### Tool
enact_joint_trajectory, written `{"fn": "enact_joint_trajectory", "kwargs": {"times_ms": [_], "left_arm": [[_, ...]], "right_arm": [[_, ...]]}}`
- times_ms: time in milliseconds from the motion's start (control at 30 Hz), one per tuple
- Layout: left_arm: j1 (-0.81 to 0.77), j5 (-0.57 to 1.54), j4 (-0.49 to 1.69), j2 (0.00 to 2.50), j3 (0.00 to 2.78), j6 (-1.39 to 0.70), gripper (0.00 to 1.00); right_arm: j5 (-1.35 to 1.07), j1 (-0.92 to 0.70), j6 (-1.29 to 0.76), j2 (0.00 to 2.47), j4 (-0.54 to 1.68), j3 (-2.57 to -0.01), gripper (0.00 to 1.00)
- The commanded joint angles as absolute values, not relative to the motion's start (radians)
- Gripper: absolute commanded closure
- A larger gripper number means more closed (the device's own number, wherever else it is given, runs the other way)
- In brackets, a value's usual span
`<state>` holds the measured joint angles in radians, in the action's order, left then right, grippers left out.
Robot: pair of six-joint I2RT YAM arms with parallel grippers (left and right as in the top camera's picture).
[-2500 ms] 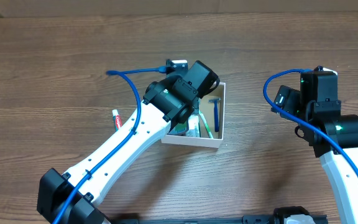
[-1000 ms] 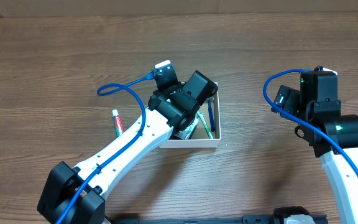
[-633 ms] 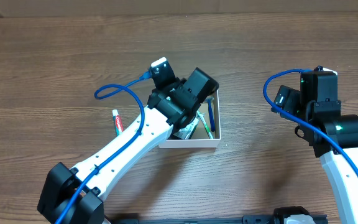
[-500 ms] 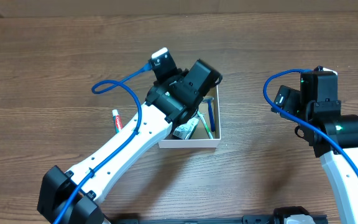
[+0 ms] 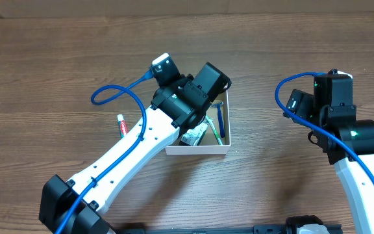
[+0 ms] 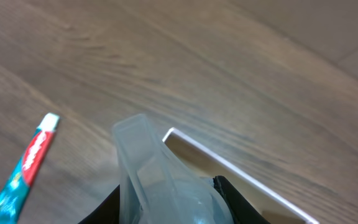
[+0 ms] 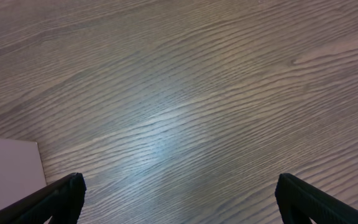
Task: Pack container
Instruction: 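Open the left gripper and release the bottle inside the box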
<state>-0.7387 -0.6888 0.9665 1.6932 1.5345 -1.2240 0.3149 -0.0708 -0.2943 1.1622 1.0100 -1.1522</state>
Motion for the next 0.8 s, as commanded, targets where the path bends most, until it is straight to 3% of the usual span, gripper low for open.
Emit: {"fn": "enact_joint_trajectory", "kwargs": {"times_ms": [0, 267, 767], "left_arm": [[-0.778, -0.698, 1.017, 1.681, 1.573, -1.37, 0.94], [-0.801, -0.635, 1.097, 1.736, 1.573, -1.618, 0.91], [-0.773, -0.684, 1.156, 1.851, 1.574, -1.675, 0.9]], "right_arm": [[0.328, -0.066, -0.3, 1.16, 1.005, -1.172, 0.0], [0.328, -0.066, -0.3, 1.16, 1.005, -1.172, 0.0], [0.328, -0.066, -0.3, 1.16, 1.005, -1.172, 0.0]]}}
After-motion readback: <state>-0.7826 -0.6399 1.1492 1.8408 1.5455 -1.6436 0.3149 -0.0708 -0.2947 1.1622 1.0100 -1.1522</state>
